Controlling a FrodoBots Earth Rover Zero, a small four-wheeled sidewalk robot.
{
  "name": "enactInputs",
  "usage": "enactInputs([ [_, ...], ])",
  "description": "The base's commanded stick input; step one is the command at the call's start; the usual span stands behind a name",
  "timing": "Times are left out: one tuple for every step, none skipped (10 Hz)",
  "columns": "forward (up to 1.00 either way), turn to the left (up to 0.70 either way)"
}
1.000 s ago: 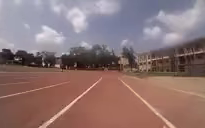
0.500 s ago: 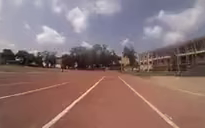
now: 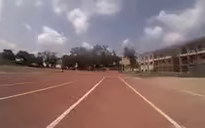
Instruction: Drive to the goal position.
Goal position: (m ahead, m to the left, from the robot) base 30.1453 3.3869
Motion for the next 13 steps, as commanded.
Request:
enactInputs([
  [0.7, 0.0],
  [0.7, 0.0],
  [0.7, 0.0],
  [0.7, 0.0],
  [0.7, 0.0],
  [0.7, 0.0],
  [0.7, -0.35],
  [0.7, -0.35],
  [0.7, -0.35],
  [0.7, -0.35],
  [0.7, -0.35],
  [0.7, -0.35],
  [0.7, -0.35],
])
